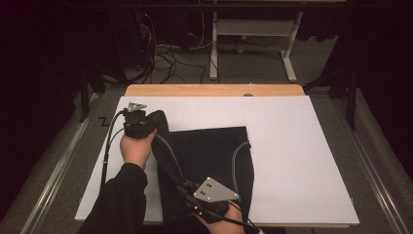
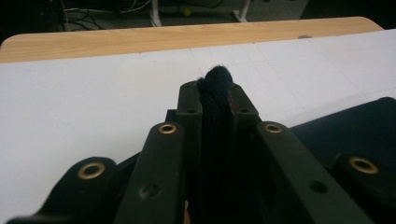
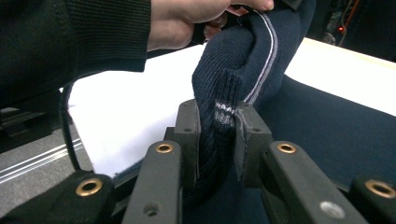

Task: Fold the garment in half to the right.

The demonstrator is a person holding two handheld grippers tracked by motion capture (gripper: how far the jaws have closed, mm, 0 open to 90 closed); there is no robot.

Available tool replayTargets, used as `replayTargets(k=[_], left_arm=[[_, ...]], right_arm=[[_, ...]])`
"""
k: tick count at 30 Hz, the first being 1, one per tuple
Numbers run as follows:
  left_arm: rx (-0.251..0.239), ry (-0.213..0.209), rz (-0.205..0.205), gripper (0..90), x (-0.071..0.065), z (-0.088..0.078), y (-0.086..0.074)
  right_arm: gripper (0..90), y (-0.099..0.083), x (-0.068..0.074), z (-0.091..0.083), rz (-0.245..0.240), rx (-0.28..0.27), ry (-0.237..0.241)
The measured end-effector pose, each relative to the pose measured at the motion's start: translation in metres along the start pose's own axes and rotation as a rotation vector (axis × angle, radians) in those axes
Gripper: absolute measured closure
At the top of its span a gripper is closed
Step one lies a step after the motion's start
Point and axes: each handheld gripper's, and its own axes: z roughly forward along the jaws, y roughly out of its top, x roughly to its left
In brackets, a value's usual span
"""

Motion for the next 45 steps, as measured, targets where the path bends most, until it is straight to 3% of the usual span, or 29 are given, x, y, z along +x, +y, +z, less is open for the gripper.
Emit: replayTargets(k=[19,26,29,45], left_arm=[[0.029,-0.024,0.056,75.5,-0.045,0.031,0.004],[0.029,-0.034,0.069,75.5,-0.058,0.035,0.007],[0.041,-0.037,0.100,75.4,-0.065,0.037,0.008],[0.042,-0.085,0.123,74.9,-0.090,0.041,0.016]], right_arm=[[74.7,-0.023,-0.024,-0.030,0.036,0.017,-0.056],[74.5,-0.029,-0.029,-0.038,0.041,0.027,-0.076],[74.5,-0.031,-0.031,-0.041,0.038,0.030,-0.081],[74.0,-0.040,-0.038,-0.061,0.043,0.038,-0.100]])
